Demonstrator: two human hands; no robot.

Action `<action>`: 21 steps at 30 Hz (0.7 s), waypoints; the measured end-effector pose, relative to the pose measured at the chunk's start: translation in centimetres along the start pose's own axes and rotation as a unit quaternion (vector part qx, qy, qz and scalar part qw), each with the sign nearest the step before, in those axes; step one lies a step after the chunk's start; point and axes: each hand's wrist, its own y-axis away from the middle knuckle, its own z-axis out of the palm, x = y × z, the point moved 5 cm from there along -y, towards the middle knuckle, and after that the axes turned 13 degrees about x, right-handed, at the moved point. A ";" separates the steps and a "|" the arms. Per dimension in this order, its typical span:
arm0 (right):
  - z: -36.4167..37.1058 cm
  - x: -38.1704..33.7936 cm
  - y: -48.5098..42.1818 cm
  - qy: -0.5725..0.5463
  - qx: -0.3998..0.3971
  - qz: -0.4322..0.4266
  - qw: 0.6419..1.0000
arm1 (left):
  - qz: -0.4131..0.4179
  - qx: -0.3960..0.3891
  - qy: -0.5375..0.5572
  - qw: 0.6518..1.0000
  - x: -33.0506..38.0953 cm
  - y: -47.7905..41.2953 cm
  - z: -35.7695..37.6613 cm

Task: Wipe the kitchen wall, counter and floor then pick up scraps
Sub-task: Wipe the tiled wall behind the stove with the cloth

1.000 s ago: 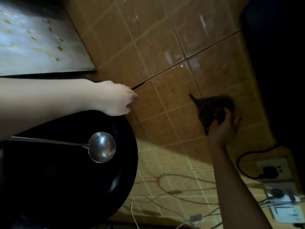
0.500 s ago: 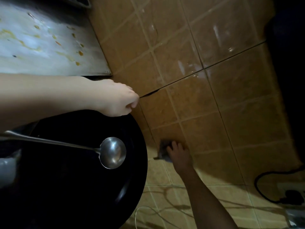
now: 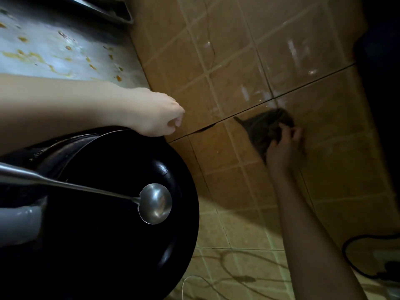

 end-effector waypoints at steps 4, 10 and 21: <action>1.9 -1.7 0.9 0.022 -0.039 -0.033 0.998 | -0.008 0.007 0.002 1.000 -0.4 0.2 -0.1; 6.2 -2.8 11.0 0.082 -0.194 -0.180 0.961 | 0.003 -0.008 0.001 1.000 -1.2 0.9 0.3; 9.7 -1.9 21.6 0.164 -0.331 -0.377 0.849 | 0.010 0.002 0.011 1.000 -2.3 1.1 1.8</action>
